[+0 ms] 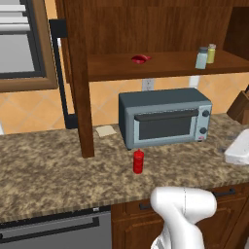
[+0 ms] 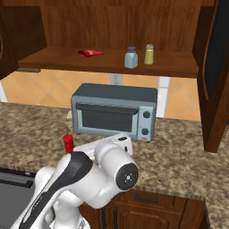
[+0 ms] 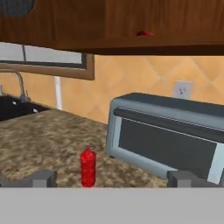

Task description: Put the shaker and condiment bottle from the counter next to their counterparts in the cabinet.

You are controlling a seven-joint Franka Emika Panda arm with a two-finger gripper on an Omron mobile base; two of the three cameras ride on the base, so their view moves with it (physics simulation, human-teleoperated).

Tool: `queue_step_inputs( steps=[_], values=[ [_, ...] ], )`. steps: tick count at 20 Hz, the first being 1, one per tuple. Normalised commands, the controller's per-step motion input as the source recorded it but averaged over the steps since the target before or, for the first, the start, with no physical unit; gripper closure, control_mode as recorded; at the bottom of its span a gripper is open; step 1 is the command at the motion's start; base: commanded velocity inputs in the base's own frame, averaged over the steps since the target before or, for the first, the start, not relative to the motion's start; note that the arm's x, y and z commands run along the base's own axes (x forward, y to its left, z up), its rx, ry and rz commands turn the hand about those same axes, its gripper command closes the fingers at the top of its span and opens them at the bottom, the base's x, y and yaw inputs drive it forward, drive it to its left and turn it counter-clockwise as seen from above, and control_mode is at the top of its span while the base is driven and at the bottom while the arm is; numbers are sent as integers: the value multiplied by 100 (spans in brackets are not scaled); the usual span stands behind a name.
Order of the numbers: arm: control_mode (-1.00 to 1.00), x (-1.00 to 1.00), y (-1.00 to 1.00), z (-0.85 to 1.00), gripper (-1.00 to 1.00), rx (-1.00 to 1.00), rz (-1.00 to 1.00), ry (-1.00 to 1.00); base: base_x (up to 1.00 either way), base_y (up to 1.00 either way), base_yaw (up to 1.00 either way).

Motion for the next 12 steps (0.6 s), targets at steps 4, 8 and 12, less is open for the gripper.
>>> queue_step_inputs(
  steps=[4, 8, 12],
  values=[
    [-100, -5, 100, -100, -100, 0, 71, -14, 0, 0, 0],
    [-100, 24, 84, -68, -100, 0, 47, 12, 0, 0, 0],
    [-100, 21, 2, -3, -100, 0, 7, 3, 0, 0, 0]
  ],
)
